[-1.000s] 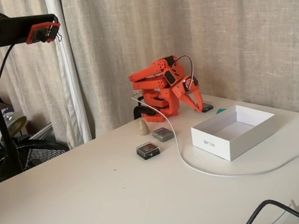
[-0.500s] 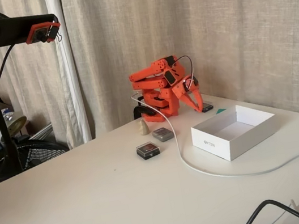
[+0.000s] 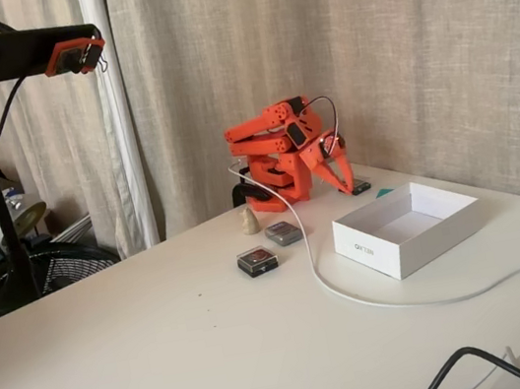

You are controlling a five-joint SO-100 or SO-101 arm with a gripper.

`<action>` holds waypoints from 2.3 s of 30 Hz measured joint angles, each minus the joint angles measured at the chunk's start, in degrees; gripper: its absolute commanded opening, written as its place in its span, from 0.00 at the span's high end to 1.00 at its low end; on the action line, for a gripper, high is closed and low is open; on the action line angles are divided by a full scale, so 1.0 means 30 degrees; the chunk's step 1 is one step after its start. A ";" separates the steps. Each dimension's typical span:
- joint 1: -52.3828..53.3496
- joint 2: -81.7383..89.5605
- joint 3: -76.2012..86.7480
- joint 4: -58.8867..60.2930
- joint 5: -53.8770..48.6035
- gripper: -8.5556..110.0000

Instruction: Grasp the green cube and put it in the bin.

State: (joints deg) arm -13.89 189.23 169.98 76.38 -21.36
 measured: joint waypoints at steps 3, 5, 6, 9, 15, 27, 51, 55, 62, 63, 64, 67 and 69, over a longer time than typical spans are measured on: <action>-0.0996 -0.0439 -0.0029 -0.0029 -0.1201 0.97; -0.1523 -0.2754 -0.0967 -0.0820 -0.2871 0.94; -0.1934 -0.4160 -0.2051 -0.1318 -0.3369 0.94; -0.3516 -0.9668 -0.7383 -0.1641 -0.3838 0.89; -0.6973 -1.9658 -2.2061 0.0908 -0.3896 0.82; -0.6387 -2.8096 -2.8916 0.7939 -0.2344 0.81; -0.4072 -2.8564 -1.6260 0.0674 -0.1758 0.61; -0.4453 -2.8623 -1.5762 -0.0088 -0.1641 0.61; -0.4688 -2.8975 -1.4443 -0.1113 -0.1758 0.61; -0.4717 -2.9092 -1.4385 -0.1025 -0.1787 0.61; -0.4688 -2.9150 -1.4268 -0.1230 -0.1758 0.61; -0.4541 -2.9531 -1.4268 -0.1963 -0.1670 0.61; -0.4541 -2.9824 -1.4268 -0.2256 -0.1670 0.61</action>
State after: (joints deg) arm -27.51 99.76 127.18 69.61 -26.37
